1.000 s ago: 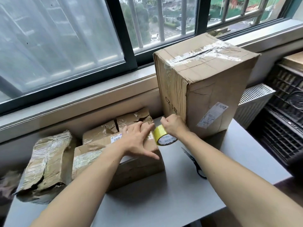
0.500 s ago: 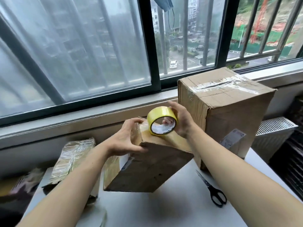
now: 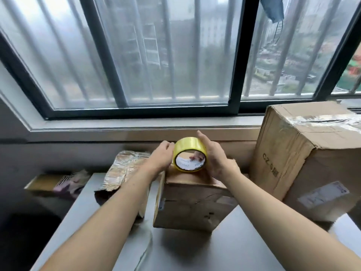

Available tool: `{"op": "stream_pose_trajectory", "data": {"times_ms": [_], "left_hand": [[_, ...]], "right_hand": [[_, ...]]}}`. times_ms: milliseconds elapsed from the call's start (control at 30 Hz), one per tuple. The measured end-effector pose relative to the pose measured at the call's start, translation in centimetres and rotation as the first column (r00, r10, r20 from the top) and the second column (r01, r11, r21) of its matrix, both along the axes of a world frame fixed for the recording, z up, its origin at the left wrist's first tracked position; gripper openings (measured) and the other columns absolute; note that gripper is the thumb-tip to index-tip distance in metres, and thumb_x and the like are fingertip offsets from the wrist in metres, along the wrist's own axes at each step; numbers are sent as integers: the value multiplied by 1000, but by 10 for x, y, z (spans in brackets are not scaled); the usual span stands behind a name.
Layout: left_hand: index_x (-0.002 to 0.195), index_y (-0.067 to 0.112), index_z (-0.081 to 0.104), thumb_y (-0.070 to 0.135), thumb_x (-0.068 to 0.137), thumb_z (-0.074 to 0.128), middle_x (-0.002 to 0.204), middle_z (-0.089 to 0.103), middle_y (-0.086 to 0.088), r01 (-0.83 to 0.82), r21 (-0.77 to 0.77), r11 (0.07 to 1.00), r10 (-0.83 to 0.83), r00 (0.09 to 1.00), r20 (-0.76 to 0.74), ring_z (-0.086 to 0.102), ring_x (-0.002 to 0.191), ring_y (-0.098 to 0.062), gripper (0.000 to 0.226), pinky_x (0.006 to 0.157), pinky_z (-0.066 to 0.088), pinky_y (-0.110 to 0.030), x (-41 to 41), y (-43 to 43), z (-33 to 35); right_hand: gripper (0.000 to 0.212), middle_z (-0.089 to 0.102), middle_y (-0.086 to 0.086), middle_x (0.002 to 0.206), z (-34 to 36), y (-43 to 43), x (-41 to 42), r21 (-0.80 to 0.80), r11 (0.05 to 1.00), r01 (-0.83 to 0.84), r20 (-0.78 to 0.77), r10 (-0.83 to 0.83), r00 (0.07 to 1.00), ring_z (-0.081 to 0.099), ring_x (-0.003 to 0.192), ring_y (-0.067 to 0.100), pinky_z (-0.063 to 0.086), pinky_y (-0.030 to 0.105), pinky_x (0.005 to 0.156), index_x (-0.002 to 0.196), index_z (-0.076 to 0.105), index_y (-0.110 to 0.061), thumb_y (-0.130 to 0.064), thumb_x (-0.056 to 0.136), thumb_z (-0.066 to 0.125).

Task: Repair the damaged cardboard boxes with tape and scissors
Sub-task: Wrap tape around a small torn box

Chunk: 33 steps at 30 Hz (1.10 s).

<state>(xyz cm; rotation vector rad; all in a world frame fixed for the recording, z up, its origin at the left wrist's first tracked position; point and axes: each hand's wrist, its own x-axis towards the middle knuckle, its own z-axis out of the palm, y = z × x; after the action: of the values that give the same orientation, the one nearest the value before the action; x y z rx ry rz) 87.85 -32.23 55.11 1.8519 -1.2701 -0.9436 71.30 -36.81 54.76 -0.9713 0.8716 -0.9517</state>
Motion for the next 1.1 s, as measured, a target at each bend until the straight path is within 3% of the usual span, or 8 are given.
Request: {"op": "stream_pose_trajectory", "data": {"times_ms": [167, 300, 467, 567, 700, 900, 1033, 1100], "left_hand": [[95, 24, 68, 42, 88, 56, 95, 73, 3, -9, 22, 1000, 9, 1000, -12, 67, 99, -23, 22, 90, 55, -50, 35, -11, -46], [104, 21, 68, 35, 89, 60, 106, 72, 4, 44, 37, 998, -50, 982, 184, 65, 101, -20, 22, 94, 52, -44, 48, -1, -45], [112, 30, 58, 36, 94, 54, 111, 62, 11, 128, 36, 991, -133, 936, 325, 57, 107, -13, 19, 85, 43, -29, 47, 4, -58], [83, 22, 50, 42, 100, 42, 90, 63, -3, 57, 32, 998, -65, 943, 325, 58, 94, -28, 28, 76, 42, -40, 59, -6, -75], [74, 21, 40, 44, 105, 33, 89, 62, -15, 44, -14, 999, -35, 918, 396, 56, 93, -37, 39, 77, 40, -42, 53, -1, -74], [107, 13, 54, 37, 107, 29, 113, 62, -12, 25, -60, 998, 21, 753, 658, 57, 110, -35, 35, 89, 42, -42, 31, -8, -48], [98, 14, 56, 35, 104, 38, 109, 66, -8, 192, -65, 979, -132, 846, 517, 57, 105, -32, 28, 84, 42, -40, -6, -29, -43], [108, 25, 56, 34, 95, 43, 112, 68, -1, 223, 2, 975, -181, 786, 591, 60, 105, -32, 21, 85, 44, -38, -12, -31, -53]], "right_hand": [[99, 68, 15, 84, -8, 8, 23, -30, 999, -35, -125, 31, 992, 63, 78, 27, 49, 35, 78, 102, 71, 6, -81, 57, 73], [50, 53, 6, 64, -4, 20, 44, -91, 995, -46, -184, 29, 983, 51, 58, 18, 43, 25, 56, 69, 57, -13, -59, 87, 65], [61, 27, 0, 54, -6, 25, 60, -283, 955, -91, -330, -7, 944, 27, 48, 16, 24, 30, 50, 50, 31, -23, -51, 91, 67], [66, 22, -4, 47, 18, 11, 42, -457, 852, -256, -612, -93, 785, 19, 45, 14, 19, 31, 49, 45, 26, -21, -46, 94, 64], [60, 29, 1, 50, 37, -13, -5, -392, 799, -456, -825, -86, 558, 24, 43, 13, 25, 30, 51, 51, 37, -14, -48, 95, 59], [56, 26, 1, 53, 22, -3, -10, -455, 835, -309, -662, -85, 744, 21, 47, 13, 20, 29, 49, 55, 36, -14, -42, 96, 61], [48, 39, 10, 61, 11, -4, -22, -344, 928, -143, -477, -42, 878, 38, 54, 22, 29, 30, 52, 63, 55, -8, -44, 94, 65], [49, 50, 12, 66, -1, -4, -26, -226, 973, -49, -408, -49, 912, 51, 60, 24, 40, 28, 57, 67, 58, -9, -51, 89, 68]]}}
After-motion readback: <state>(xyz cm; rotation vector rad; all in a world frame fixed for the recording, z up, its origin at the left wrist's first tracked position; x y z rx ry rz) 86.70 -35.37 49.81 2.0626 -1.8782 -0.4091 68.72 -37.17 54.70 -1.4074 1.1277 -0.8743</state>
